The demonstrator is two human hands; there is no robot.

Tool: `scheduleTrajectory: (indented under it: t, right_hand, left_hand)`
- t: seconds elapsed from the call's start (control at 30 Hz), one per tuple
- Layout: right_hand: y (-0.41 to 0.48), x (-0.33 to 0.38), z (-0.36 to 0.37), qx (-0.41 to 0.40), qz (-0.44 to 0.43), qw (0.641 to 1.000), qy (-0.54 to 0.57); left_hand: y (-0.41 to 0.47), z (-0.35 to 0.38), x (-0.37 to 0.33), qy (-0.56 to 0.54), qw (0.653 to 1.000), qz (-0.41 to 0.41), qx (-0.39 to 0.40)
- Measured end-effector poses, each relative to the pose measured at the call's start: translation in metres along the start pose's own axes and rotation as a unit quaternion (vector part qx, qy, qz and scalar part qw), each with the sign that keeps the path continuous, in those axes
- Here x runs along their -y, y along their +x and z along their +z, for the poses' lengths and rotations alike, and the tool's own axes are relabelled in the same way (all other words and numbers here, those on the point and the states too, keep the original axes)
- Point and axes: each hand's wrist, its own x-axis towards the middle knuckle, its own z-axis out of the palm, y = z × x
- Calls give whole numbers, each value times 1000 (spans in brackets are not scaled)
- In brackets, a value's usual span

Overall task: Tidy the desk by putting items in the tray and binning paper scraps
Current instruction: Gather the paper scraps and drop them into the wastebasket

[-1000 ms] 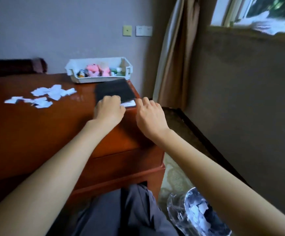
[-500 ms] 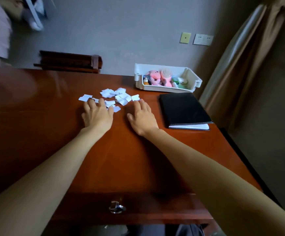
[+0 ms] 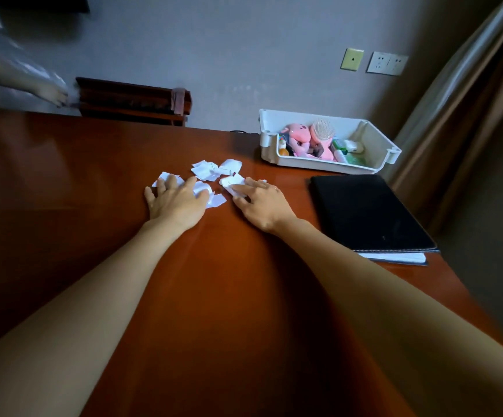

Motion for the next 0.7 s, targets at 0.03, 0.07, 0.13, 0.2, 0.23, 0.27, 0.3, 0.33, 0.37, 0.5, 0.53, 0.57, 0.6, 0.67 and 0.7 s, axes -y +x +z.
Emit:
scheduleTrajectory:
  t: [0.03,0.07,0.13,0.2,0.23,0.27,0.3,0.33,0.37,0.5,0.53,0.57,0.6,0.67,0.7]
  right_hand:
    - [-3,0,1,-7,-2,1000,7]
    - [-8,1,1,-18,-4,1000,13]
    - [-21,1,0,-39,-12,999,14]
    - [-39,1,-3,-50,-15,998,24]
    - [-49,1,-5,-57,-19,998,31]
    - [-59,1,-6,-63,-25,997,35]
    - [-68,1,-7,-67,-29,997,36]
    - [-78,1,-8,-67,-30,997,36]
    - [-87,2,-9,-64,-25,997,41]
    - [-121,6,-14,-87,6,993,77]
    - [-128,7,-15,-103,16,991,85]
    - [-132,8,-16,-123,21,988,91]
    - [-135,9,-16,-136,19,987,88]
    - [-133,10,-13,-125,16,990,58]
    - [-130,10,-11,-99,23,994,46]
  left_hand:
    - [-4,0,0,-4,1000,12,-10]
    - [-8,0,1,-9,999,23,-22]
    - [-19,1,3,-17,998,45,-48]
    - [-32,3,6,-17,995,66,-68]
    - [-40,4,7,-22,995,70,-73]
    - [-46,4,7,-33,994,68,-77]
    - [-53,3,7,-44,994,65,-79]
    - [-61,3,6,-50,994,62,-78]
    - [-70,2,4,-53,994,62,-74]
    - [-112,-5,-4,-51,995,57,-59]
    - [-122,-9,-7,-45,996,50,-63]
    - [-132,-12,-10,-35,996,40,-69]
    - [-138,-14,-12,-28,996,32,-74]
    - [-142,-15,-13,-32,997,17,-61]
    - [-140,-15,-12,-34,999,7,-38]
